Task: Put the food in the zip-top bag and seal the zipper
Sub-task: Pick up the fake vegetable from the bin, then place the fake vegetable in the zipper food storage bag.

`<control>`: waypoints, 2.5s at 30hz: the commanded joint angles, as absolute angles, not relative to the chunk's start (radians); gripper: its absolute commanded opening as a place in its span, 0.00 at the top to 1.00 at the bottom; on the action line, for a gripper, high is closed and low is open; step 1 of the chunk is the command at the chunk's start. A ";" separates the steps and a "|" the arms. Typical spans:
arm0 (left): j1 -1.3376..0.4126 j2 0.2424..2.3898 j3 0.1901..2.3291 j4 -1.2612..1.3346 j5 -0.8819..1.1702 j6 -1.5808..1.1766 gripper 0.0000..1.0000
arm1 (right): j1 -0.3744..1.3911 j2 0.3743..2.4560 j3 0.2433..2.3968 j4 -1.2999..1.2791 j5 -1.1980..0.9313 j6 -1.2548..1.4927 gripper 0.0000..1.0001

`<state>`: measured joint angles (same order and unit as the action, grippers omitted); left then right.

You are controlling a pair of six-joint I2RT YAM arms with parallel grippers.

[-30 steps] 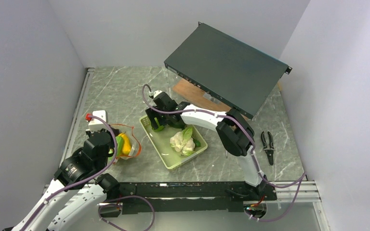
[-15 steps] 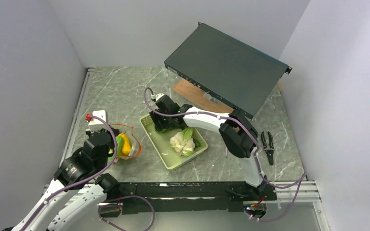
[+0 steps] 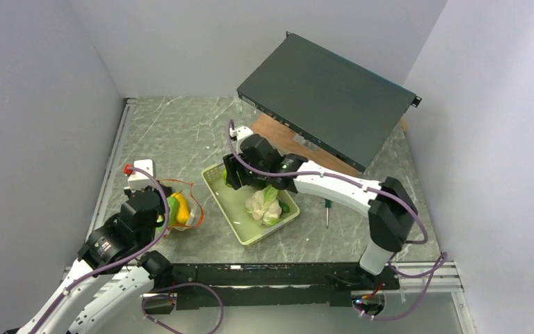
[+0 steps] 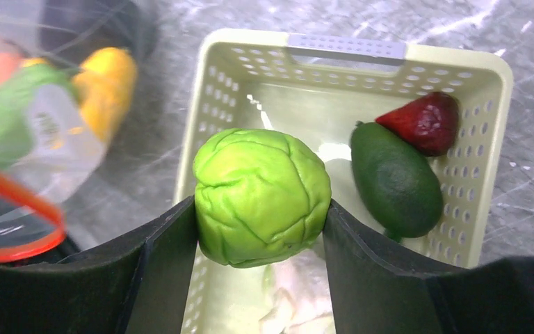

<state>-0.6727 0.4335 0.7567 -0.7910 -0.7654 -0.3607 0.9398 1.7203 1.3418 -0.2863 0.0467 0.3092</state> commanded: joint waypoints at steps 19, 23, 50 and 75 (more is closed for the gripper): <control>-0.672 0.422 0.764 -0.766 -0.770 -0.360 1.00 | 1.198 1.649 1.369 0.082 -0.146 0.444 1.00; -0.671 0.418 0.763 -0.764 -0.769 -0.359 1.00 | 1.204 1.707 1.434 0.082 -0.132 0.470 0.97; -0.672 0.379 0.764 -0.769 -0.766 -0.366 1.00 | 1.209 1.968 1.654 0.058 -0.011 0.558 0.27; -0.672 0.390 0.762 -0.770 -0.775 -0.370 1.00 | 1.209 1.694 1.426 -0.021 0.094 0.474 0.20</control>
